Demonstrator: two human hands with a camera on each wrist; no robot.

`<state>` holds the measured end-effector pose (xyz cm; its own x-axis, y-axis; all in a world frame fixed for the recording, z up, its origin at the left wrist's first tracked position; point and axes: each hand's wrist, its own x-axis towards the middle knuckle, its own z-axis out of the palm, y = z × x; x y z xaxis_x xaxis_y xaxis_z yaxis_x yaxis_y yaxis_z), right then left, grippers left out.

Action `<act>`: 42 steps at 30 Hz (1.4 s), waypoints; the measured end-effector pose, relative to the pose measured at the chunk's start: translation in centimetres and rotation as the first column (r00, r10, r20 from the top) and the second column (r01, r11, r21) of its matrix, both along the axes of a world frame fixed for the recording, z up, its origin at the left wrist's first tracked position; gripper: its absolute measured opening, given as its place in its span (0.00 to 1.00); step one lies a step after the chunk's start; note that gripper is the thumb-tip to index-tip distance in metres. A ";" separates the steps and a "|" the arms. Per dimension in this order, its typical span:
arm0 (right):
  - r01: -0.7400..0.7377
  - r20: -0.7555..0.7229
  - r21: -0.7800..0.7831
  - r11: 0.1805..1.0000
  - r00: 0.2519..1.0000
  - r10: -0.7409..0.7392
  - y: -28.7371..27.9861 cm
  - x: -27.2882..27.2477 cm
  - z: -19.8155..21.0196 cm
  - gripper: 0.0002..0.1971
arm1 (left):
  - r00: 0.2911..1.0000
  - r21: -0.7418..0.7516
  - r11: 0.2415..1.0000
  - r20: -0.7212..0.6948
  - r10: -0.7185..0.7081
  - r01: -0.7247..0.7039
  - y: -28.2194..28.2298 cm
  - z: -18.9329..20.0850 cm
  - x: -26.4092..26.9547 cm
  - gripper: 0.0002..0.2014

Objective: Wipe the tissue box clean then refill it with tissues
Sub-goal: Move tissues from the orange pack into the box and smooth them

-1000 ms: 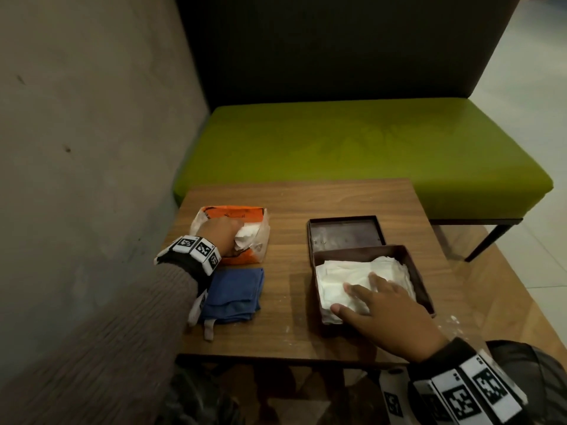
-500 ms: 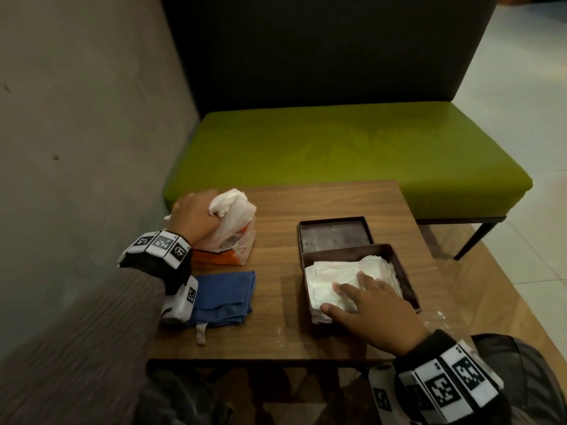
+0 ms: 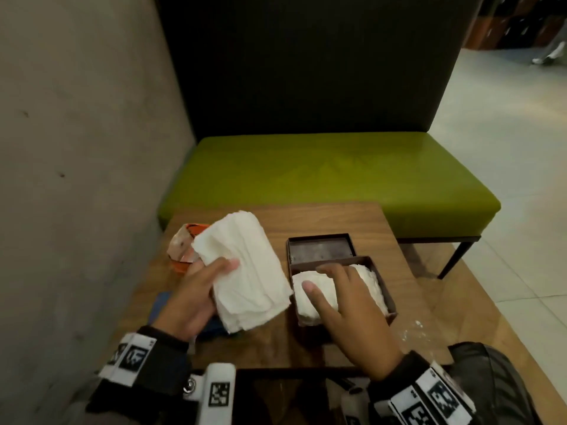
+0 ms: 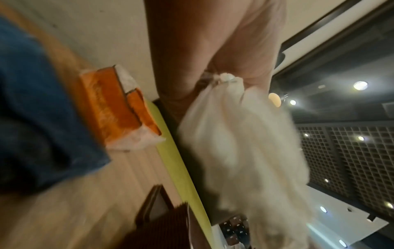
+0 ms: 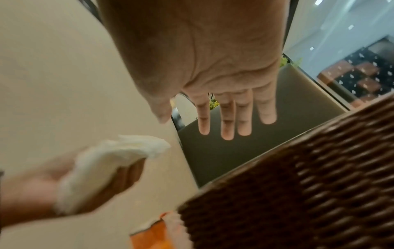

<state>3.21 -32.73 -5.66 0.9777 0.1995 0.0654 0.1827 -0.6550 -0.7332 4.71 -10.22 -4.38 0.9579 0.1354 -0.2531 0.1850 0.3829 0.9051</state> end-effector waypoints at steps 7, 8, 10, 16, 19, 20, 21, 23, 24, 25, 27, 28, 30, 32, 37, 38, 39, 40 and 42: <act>0.151 -0.373 0.546 0.824 0.925 0.077 1.6 -1.5 1.5 0.35 | 0.992 -0.106 0.987 -0.036 -0.122 0.118 -4.6 -0.4 -4.6 0.17; 0.159 -0.410 0.586 0.795 0.904 0.122 1.5 -1.7 1.5 0.34 | 0.991 -0.103 0.987 -0.040 -0.124 0.119 -5.0 -0.2 -5.0 0.16; 0.212 -0.477 0.688 0.694 0.853 0.213 1.2 -2.2 1.5 0.29 | 0.990 -0.109 0.987 -0.061 -0.127 0.120 -5.7 0.3 -5.9 0.14; 0.188 -0.412 0.626 0.757 0.904 0.116 2.1 -4.1 0.5 0.17 | 0.974 -0.061 0.977 -0.091 -0.208 0.203 -8.5 0.3 -7.8 0.24; 0.173 -0.385 0.649 0.741 0.914 0.124 1.7 -4.5 0.1 0.20 | 0.975 -0.087 0.976 -0.084 -0.208 0.200 -8.3 -0.4 -8.3 0.25; 0.166 -0.384 0.661 0.732 0.913 0.139 1.7 -4.6 0.1 0.20 | 0.973 -0.088 0.976 -0.094 -0.209 0.201 -8.2 -0.6 -8.4 0.24; 0.165 -0.387 0.666 0.727 0.910 0.148 1.7 -4.6 0.1 0.20 | 0.972 -0.073 0.976 -0.100 -0.211 0.204 -8.2 -0.9 -8.4 0.25; 0.179 -0.401 0.675 0.715 0.903 0.153 1.9 -4.8 0.0 0.23 | 0.977 -0.033 0.983 -0.110 -0.184 0.181 -8.4 -1.4 -8.4 0.24; 0.186 -0.403 0.671 0.717 0.904 0.142 2.0 -4.7 -0.2 0.25 | 0.980 -0.015 0.986 -0.116 -0.164 0.163 -8.4 -1.5 -8.4 0.22; 0.197 -0.404 0.648 0.736 0.908 0.113 1.8 -4.6 -0.2 0.26 | 0.981 -0.004 0.989 -0.121 -0.150 0.151 -8.2 -1.5 -8.3 0.21; 0.241 -0.388 0.529 0.813 0.921 -0.020 0.9 -4.7 -0.2 0.23 | 0.984 0.002 0.992 -0.125 -0.125 0.126 -7.8 -1.5 -8.2 0.18; 0.247 -0.352 0.474 0.845 0.933 -0.075 0.4 -4.7 -0.2 0.18 | 0.986 0.006 0.994 -0.126 -0.107 0.108 -7.5 -1.6 -8.1 0.18; 0.204 -0.255 0.428 0.880 0.962 -0.098 -0.3 -4.9 -0.3 0.11 | 0.986 0.008 0.996 -0.141 -0.085 0.087 -7.2 -1.8 -8.0 0.18; 0.187 -0.190 0.416 0.890 0.975 -0.116 -0.3 -5.1 -0.3 0.09 | 0.984 0.006 0.996 -0.155 -0.088 0.090 -7.2 -2.0 -8.0 0.18; 0.165 -0.003 0.313 0.935 0.985 -0.173 0.3 -5.4 0.3 0.09 | 0.977 -0.024 0.992 -0.172 -0.126 0.124 -7.5 -1.8 -8.3 0.17; 0.142 0.029 0.277 0.950 0.987 -0.156 0.6 -5.7 0.4 0.09 | 0.974 -0.045 0.989 -0.175 -0.146 0.140 -7.6 -1.7 -8.4 0.17; 0.112 0.045 0.249 0.962 0.991 -0.127 0.9 -5.9 0.3 0.10 | 0.968 -0.078 0.982 -0.173 -0.181 0.170 -7.7 -1.5 -8.5 0.17; 0.080 0.041 0.230 0.970 0.995 -0.092 1.1 -6.2 0.3 0.10 | 0.960 -0.117 0.973 -0.174 -0.218 0.200 -7.8 -1.3 -8.6 0.18; 0.001 0.003 0.240 0.971 1.000 -0.002 1.4 -6.7 0.6 0.09 | 0.946 -0.184 0.951 -0.166 -0.280 0.249 -7.7 -1.0 -8.6 0.22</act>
<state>-3.50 -31.37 -5.10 0.9776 0.1766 0.1143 0.1847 -0.4604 -0.8683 -3.93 -17.96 -5.38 0.8866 -0.1726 -0.4291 0.4597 0.4322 0.7758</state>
